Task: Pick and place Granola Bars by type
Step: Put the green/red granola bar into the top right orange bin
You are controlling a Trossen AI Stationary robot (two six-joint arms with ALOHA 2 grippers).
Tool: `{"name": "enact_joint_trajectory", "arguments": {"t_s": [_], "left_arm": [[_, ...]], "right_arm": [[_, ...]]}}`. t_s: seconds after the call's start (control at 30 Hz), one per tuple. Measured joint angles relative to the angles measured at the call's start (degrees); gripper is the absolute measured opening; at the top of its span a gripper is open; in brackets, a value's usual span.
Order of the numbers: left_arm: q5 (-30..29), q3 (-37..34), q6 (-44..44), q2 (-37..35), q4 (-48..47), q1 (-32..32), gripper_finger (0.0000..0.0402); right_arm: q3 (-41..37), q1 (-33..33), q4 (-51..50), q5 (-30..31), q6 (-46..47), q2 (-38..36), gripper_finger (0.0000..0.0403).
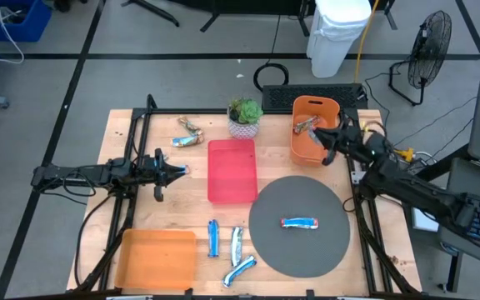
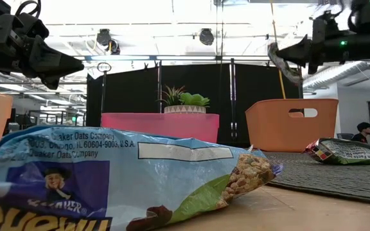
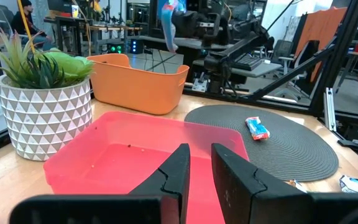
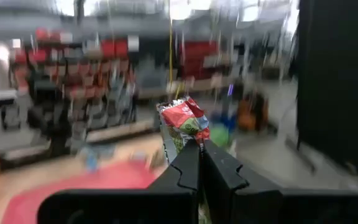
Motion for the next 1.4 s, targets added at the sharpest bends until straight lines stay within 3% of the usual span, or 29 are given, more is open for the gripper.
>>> {"name": "enact_joint_trajectory", "arguments": {"t_s": [0.13, 0.3, 0.7, 0.8, 1.17, 1.4], "left_arm": [[0.0, 0.0, 0.0, 0.0, 0.0, 0.0, 0.0072], [0.0, 0.0, 0.0, 0.0, 0.0, 0.0, 0.0072], [0.0, 0.0, 0.0, 0.0, 0.0, 0.0, 0.0072], [0.0, 0.0, 0.0, 0.0, 0.0, 0.0, 0.0072], [0.0, 0.0, 0.0, 0.0, 0.0, 0.0, 0.0072], [0.0, 0.0, 0.0, 0.0, 0.0, 0.0, 0.0072]], "right_arm": [[6.6, -1.6, -11.1, -1.4, -0.2, 1.9, 0.0002], [13.0, -1.5, -11.7, -1.2, -0.5, 4.6, 0.0002], [24.5, -1.7, -26.1, 6.8, -1.6, 18.8, 0.0002], [25.5, -1.7, -31.0, 9.4, -3.8, 23.2, 0.0002], [25.3, -2.4, -37.6, 9.0, -5.3, 36.6, 0.0002], [23.9, -2.4, -37.4, 4.3, -5.0, 40.2, 0.0002]]}}
